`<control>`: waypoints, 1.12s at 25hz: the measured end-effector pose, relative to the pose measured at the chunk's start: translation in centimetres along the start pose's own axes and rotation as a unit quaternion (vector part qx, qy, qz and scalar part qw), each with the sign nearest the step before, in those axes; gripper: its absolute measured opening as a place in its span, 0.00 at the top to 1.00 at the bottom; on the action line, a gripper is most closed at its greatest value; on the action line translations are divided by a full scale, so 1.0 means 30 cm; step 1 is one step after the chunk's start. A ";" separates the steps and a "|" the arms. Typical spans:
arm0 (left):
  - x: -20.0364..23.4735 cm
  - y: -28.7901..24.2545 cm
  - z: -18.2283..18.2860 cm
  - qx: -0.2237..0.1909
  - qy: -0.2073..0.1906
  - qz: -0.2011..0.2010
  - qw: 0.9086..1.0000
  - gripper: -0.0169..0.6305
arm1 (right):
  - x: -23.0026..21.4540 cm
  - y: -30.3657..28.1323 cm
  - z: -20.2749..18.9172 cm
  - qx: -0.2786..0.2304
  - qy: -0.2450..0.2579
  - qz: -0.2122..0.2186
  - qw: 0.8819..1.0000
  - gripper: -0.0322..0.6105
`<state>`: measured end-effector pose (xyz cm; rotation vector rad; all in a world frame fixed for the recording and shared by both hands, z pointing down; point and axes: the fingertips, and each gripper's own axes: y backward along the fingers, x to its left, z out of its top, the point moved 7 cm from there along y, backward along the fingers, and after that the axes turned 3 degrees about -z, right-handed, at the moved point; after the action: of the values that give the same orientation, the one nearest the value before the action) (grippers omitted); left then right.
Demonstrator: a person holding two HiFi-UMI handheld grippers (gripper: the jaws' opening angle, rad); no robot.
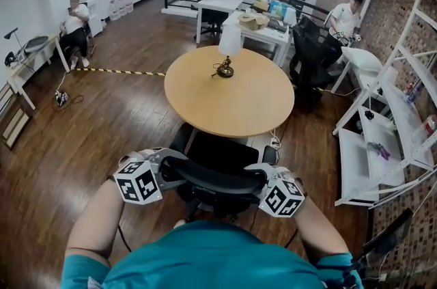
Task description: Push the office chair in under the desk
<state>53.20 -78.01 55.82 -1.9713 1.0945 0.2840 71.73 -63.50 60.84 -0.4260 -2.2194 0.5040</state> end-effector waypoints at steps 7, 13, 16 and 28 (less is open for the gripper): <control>0.043 0.068 -0.102 -0.027 -0.026 0.006 0.999 0.67 | 0.009 -0.095 0.059 0.011 0.004 0.000 1.000 0.80; 0.052 0.111 -0.165 -0.032 -0.034 0.001 0.999 0.67 | 0.037 -0.146 0.107 0.010 0.002 0.003 1.000 0.81; 0.041 0.124 -0.171 -0.032 -0.037 0.006 0.999 0.67 | 0.049 -0.147 0.121 0.006 0.001 -0.002 1.000 0.81; -0.109 0.047 -0.064 -0.033 -0.012 0.108 0.994 0.63 | 0.134 0.016 0.074 -0.048 -0.051 -0.058 0.996 0.49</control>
<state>49.78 -77.92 58.01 -1.9032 1.2992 0.4638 67.58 -61.72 61.85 -0.3247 -2.3577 0.3667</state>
